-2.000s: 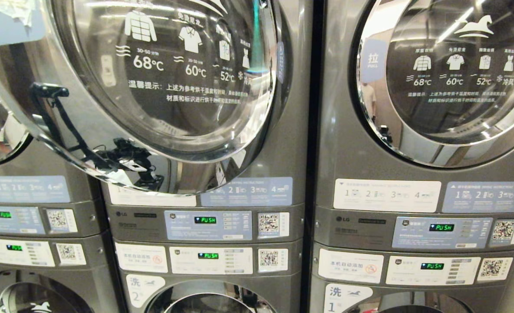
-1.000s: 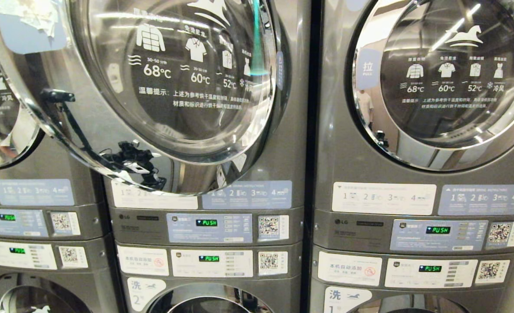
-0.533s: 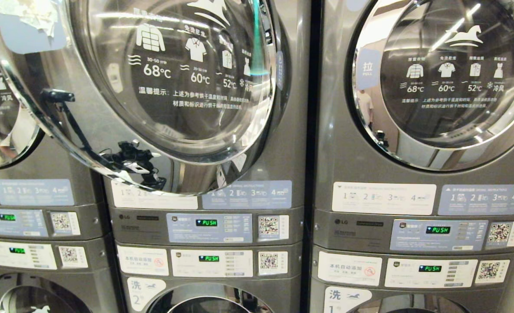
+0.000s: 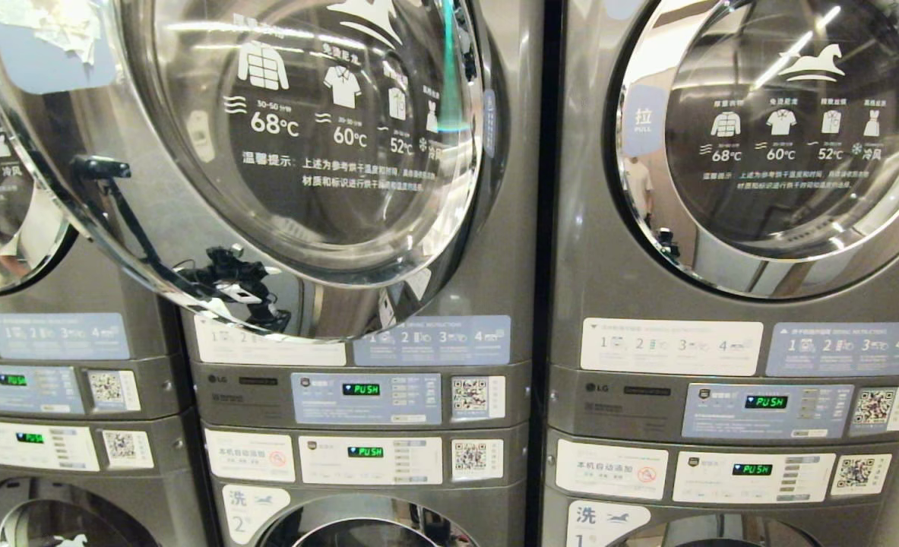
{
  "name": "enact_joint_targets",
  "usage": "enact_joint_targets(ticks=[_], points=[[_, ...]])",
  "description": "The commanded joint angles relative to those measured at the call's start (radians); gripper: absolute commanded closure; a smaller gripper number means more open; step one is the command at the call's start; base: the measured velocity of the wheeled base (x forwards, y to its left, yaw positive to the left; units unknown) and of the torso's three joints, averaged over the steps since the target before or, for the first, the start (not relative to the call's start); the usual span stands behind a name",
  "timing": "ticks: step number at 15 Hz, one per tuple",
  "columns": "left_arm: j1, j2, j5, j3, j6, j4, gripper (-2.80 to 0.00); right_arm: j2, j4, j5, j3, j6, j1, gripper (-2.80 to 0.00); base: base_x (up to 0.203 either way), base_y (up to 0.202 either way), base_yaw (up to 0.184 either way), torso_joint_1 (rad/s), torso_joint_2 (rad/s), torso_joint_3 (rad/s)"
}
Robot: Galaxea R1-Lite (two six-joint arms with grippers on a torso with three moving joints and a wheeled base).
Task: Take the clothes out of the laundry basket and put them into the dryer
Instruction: Open the dryer
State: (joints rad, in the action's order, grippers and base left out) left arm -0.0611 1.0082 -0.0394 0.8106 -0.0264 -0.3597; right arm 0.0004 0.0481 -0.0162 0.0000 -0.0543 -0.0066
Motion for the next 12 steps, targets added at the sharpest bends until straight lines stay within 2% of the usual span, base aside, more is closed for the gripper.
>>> enact_joint_targets(ticks=[1,4,7,12], points=[[0.0,0.06,-0.001,0.01,-0.006,-0.023,0.0,0.0,0.001,-0.001,0.018,-0.001,0.0,0.0,0.0,0.0,0.0,0.0,0.0,0.0],[-0.011,0.087,-0.017,0.032,-0.009,-0.035,0.0,0.0,0.001,-0.001,0.018,0.001,0.0,0.0,0.0,0.0,0.0,0.0,0.0,0.0],[-0.014,0.086,-0.158,0.029,-0.034,-0.034,0.0,0.0,0.001,-0.001,0.018,0.002,0.0,0.0,0.0,0.0,0.0,0.0,0.0,0.0],[-0.015,0.072,-0.279,0.016,-0.047,-0.035,0.0,0.0,0.001,0.001,0.018,0.002,0.0,0.0,0.0,0.0,0.0,0.0,0.0,0.0]])
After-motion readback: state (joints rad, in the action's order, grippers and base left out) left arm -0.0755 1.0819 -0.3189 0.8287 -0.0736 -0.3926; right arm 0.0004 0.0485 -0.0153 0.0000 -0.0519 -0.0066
